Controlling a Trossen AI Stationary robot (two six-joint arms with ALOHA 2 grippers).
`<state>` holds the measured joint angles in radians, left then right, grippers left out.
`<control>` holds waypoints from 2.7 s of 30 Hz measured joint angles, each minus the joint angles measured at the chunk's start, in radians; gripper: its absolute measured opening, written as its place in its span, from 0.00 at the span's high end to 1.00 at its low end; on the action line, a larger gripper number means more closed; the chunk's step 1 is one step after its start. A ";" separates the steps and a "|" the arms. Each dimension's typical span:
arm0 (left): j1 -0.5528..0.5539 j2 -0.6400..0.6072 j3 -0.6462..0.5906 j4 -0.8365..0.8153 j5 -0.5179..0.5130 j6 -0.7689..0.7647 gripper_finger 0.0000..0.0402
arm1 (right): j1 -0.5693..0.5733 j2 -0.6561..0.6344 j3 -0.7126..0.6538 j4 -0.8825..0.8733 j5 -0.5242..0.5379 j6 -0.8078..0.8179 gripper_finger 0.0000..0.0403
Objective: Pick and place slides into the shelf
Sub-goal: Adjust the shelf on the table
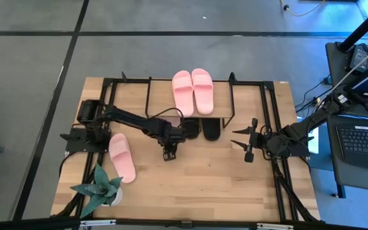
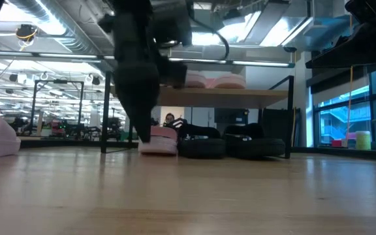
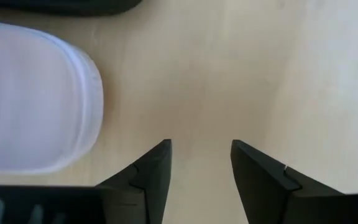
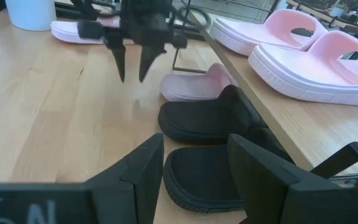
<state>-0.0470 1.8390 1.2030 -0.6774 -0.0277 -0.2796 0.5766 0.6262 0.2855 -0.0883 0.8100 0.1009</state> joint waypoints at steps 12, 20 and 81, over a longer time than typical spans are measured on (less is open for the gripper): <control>-0.096 -0.241 0.000 -0.113 -0.004 -0.092 0.61 | 0.000 0.000 0.000 -0.008 0.000 0.000 0.55; -0.173 -0.333 0.000 -0.253 -0.004 -0.146 0.61 | 0.000 0.000 0.000 -0.011 0.000 0.017 0.55; -0.245 -0.350 0.000 -0.511 -0.224 -0.426 0.61 | -0.405 -0.004 0.000 0.064 0.157 -0.028 0.55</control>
<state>-0.2916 1.4891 1.2034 -1.1885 -0.2522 -0.7059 0.1720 0.6227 0.2855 -0.0248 0.9666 0.0729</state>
